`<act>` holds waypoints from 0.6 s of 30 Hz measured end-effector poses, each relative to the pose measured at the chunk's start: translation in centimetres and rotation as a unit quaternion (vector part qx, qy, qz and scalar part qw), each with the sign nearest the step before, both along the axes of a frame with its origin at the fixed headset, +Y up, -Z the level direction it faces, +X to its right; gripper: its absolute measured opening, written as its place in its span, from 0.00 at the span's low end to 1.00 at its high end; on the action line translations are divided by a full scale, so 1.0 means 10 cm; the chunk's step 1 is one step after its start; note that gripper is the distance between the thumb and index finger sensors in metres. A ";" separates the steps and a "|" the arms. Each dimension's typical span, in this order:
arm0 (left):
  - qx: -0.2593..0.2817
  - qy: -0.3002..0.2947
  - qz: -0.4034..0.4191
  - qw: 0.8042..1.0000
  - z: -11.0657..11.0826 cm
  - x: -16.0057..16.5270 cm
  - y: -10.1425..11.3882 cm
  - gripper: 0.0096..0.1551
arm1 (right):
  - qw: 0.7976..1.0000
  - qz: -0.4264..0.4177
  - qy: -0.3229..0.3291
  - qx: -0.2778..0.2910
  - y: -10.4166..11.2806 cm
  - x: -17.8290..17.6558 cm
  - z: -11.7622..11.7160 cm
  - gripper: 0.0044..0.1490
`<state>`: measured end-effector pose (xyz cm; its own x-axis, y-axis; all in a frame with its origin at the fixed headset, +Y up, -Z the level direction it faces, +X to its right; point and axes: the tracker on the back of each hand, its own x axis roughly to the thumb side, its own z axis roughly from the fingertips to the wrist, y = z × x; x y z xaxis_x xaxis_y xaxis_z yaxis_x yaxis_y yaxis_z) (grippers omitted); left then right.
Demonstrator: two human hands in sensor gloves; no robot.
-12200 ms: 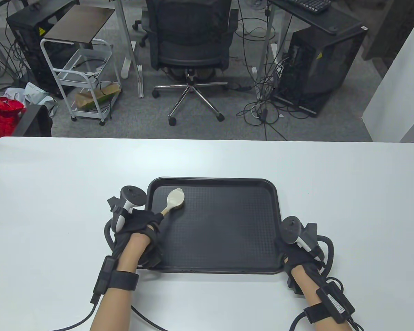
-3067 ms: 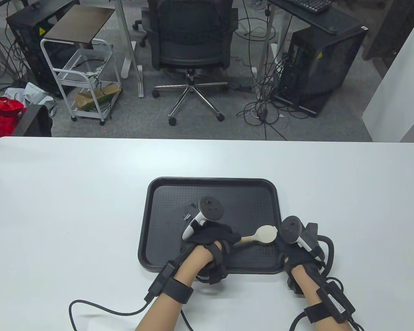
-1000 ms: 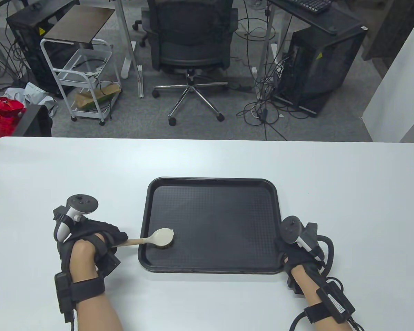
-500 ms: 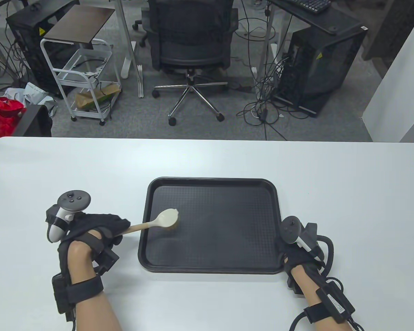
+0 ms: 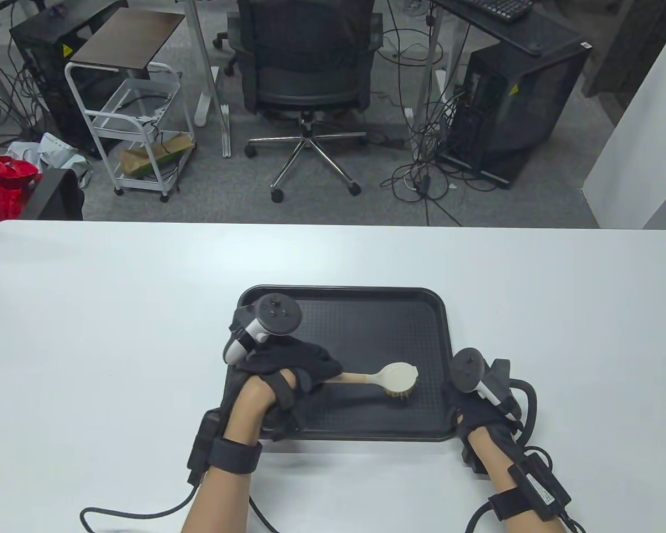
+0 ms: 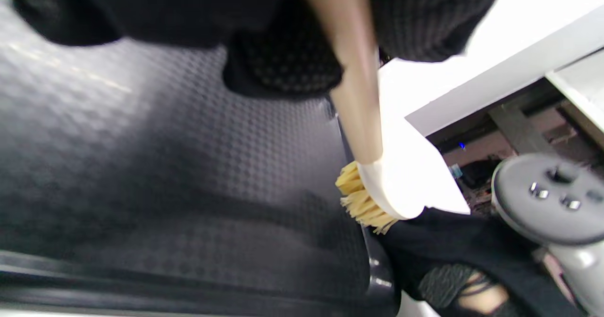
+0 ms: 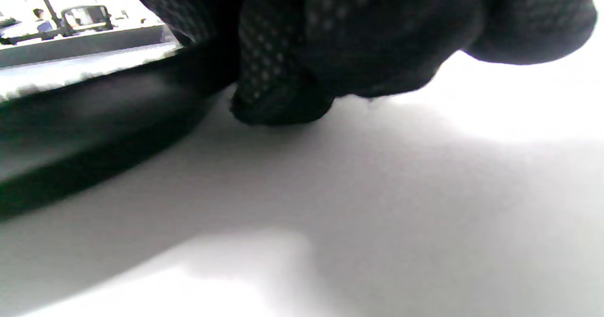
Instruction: Scrub the tray with pot brush
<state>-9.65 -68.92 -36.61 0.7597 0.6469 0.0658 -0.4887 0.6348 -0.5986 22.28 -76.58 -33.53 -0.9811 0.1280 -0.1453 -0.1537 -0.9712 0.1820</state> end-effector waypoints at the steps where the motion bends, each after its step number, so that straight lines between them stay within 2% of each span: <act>1: 0.000 -0.005 -0.001 1.000 0.02 0.09 -0.02 0.31 | 1.000 0.000 0.000 0.000 0.00 0.00 0.00 0.37; 6: -0.007 0.008 -0.034 0.999 0.07 0.33 -0.12 0.31 | 1.000 0.000 0.000 0.000 0.00 0.00 0.00 0.37; 9: 0.012 0.035 -0.054 0.998 0.09 0.41 -0.15 0.31 | 1.000 0.000 0.000 0.000 0.00 0.00 0.00 0.37; 18: -0.001 0.006 -0.049 0.999 0.12 0.54 -0.29 0.31 | 1.000 0.000 0.000 0.000 0.00 0.00 0.00 0.37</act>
